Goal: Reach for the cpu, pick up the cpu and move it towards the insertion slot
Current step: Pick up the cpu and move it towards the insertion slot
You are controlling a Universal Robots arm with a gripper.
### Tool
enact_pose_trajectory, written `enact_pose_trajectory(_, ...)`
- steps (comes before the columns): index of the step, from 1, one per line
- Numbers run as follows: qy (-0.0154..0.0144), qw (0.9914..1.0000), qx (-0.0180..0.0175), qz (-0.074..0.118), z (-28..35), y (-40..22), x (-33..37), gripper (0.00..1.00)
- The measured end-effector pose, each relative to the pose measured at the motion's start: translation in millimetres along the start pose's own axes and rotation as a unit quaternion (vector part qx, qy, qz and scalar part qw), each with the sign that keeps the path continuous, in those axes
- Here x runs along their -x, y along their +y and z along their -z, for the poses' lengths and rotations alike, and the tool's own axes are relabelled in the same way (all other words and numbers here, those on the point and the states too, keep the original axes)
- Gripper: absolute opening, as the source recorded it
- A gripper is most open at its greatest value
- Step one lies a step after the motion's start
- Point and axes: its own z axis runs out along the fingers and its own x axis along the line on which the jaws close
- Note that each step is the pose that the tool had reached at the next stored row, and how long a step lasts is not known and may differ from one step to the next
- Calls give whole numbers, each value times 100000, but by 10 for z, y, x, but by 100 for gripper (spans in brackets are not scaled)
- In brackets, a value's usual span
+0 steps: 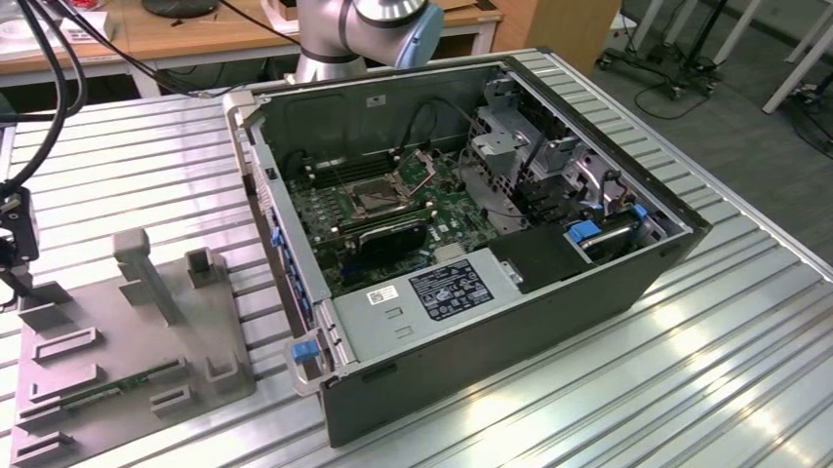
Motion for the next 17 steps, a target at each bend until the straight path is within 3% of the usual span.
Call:
enact_pose_trajectory(4,8,100000,-6,0,24,2,0,54)
enact_pose_trajectory(17,8,100000,-5,-3,208,16,0,54)
